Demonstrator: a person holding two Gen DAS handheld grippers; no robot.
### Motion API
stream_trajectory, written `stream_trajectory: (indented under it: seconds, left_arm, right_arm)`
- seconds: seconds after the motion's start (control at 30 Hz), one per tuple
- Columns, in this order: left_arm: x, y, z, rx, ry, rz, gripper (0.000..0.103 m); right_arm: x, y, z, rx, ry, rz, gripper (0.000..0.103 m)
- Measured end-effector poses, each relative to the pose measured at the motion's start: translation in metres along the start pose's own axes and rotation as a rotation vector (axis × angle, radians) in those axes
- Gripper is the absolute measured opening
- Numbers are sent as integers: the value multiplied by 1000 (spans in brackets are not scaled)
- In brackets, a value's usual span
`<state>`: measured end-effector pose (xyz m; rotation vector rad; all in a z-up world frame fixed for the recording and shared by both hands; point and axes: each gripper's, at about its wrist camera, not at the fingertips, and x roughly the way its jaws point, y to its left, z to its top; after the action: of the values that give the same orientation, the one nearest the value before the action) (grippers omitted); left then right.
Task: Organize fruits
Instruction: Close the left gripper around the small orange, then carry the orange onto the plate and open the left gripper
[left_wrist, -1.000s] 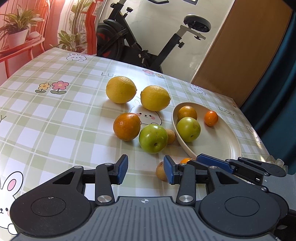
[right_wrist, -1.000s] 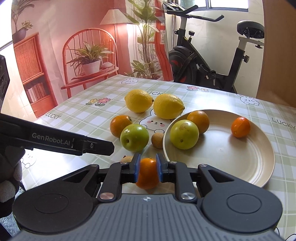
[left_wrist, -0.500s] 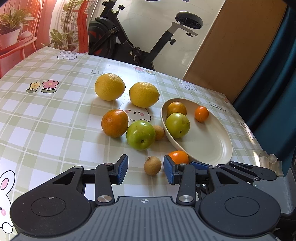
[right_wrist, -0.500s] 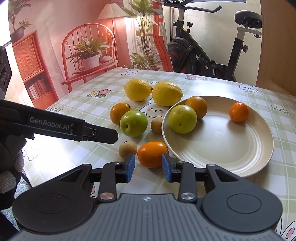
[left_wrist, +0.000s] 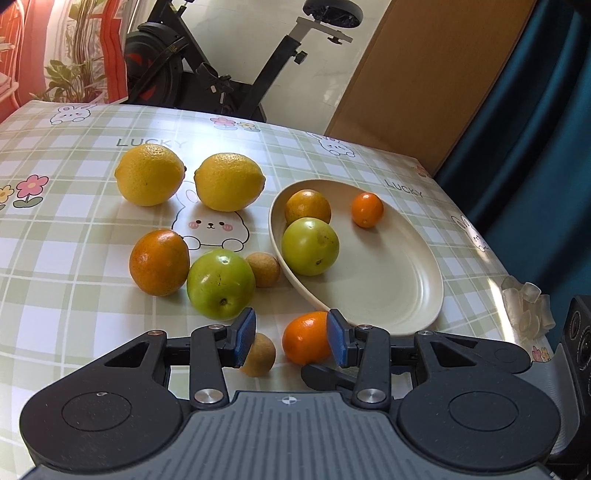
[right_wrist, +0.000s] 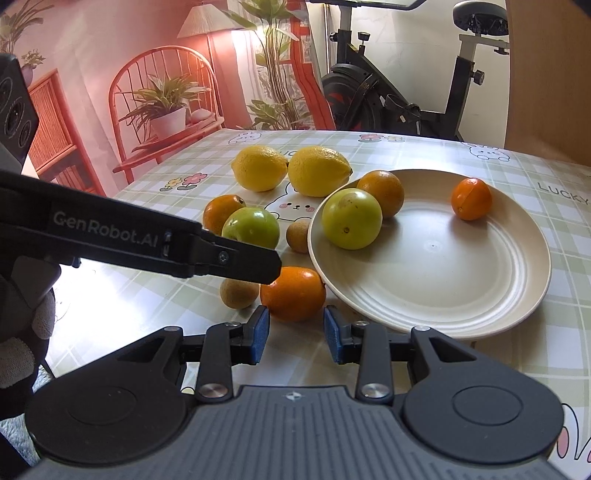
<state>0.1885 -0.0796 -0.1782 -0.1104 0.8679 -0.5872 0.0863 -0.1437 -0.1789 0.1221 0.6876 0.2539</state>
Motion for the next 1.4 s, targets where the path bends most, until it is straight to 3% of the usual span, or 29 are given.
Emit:
stream_trajectory:
  seconds: [0.43, 0.77, 1.1, 1.4]
  left_arm:
    - [14, -3, -2, 50, 53, -81, 45]
    - [19, -10, -6, 81, 72, -34, 42]
    - [-9, -18, -8, 107, -1, -9, 40]
    - [-7, -35, 2, 163, -13, -7, 40]
  right_arm:
    - [3, -1, -2, 9, -9, 16, 36]
    - [3, 1, -2, 5, -11, 9, 36]
    - [-9, 11, 1, -47, -59, 22, 36]
    - [-21, 5, 7, -34, -110, -14, 36]
